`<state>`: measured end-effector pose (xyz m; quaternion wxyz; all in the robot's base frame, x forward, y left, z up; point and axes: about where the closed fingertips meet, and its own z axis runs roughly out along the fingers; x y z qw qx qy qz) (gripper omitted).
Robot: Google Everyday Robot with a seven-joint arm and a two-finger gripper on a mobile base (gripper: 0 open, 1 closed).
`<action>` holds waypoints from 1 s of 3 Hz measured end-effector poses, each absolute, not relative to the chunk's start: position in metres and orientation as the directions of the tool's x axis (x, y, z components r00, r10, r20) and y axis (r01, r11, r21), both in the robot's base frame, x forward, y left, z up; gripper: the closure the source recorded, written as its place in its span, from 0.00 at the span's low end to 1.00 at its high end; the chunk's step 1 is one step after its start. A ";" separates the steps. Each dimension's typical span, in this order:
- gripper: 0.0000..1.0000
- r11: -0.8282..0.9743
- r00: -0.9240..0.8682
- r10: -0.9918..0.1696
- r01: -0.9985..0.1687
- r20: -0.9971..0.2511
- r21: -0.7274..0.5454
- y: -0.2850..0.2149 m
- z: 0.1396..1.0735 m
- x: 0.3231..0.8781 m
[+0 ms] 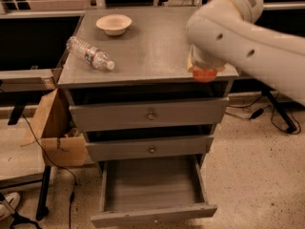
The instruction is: Pick apple from bottom drawer and place on counter
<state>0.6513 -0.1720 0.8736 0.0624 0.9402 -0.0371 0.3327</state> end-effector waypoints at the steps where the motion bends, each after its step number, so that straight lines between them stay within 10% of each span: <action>1: 1.00 -0.999 0.725 -0.028 -0.049 0.688 0.011 -0.153 0.920 0.702; 3: 1.00 -0.937 0.653 -0.232 0.049 0.721 -0.346 -0.113 0.894 0.762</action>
Offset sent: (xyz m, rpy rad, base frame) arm 0.1248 0.0578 0.0554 0.4013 -0.2121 0.1861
